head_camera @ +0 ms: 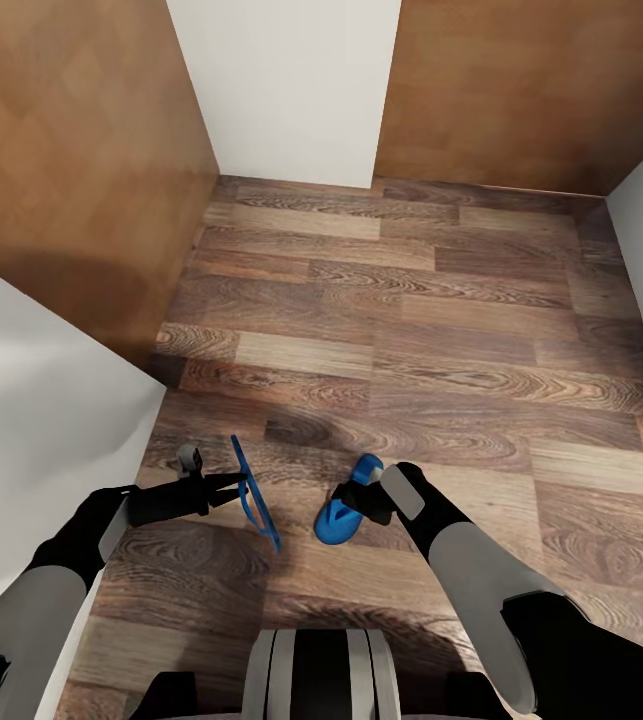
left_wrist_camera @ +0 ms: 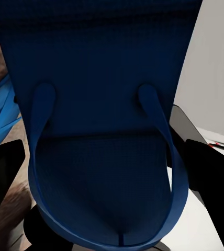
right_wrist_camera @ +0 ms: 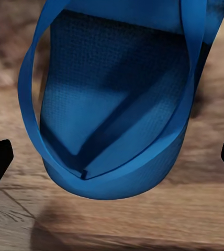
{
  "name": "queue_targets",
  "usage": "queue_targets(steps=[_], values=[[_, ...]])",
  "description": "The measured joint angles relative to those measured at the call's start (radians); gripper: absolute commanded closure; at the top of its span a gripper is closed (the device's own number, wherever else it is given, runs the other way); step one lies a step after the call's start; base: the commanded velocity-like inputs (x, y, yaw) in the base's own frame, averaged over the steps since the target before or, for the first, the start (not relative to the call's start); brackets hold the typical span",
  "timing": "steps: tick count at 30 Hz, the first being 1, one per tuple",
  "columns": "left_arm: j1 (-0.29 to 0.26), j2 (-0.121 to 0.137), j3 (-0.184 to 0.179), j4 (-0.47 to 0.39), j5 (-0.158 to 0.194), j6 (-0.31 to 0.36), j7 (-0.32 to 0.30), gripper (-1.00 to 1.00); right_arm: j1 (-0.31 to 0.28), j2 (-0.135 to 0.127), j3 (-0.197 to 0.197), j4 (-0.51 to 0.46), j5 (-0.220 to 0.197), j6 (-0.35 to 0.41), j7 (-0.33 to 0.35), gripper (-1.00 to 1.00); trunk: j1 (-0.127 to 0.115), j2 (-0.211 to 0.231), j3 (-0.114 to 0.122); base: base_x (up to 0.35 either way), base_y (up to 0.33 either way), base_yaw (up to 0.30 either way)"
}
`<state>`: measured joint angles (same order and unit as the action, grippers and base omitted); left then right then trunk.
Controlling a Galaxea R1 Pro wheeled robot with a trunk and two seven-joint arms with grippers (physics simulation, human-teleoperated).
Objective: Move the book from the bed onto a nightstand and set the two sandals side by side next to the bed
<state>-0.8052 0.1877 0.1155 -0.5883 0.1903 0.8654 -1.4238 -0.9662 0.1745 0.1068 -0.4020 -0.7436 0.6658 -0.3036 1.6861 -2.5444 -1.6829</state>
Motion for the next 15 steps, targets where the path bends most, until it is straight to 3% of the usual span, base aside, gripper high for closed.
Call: queue_targets(steps=[15], values=[[0.0, 0.002, 0.0, 0.001, 0.0, 0.0, 0.0, 1.0, 0.0, 0.0, 0.0, 0.0, 0.0, 0.0, 0.0, -1.0, 0.0, 0.0, 0.0, 0.0, 0.0, 0.0]])
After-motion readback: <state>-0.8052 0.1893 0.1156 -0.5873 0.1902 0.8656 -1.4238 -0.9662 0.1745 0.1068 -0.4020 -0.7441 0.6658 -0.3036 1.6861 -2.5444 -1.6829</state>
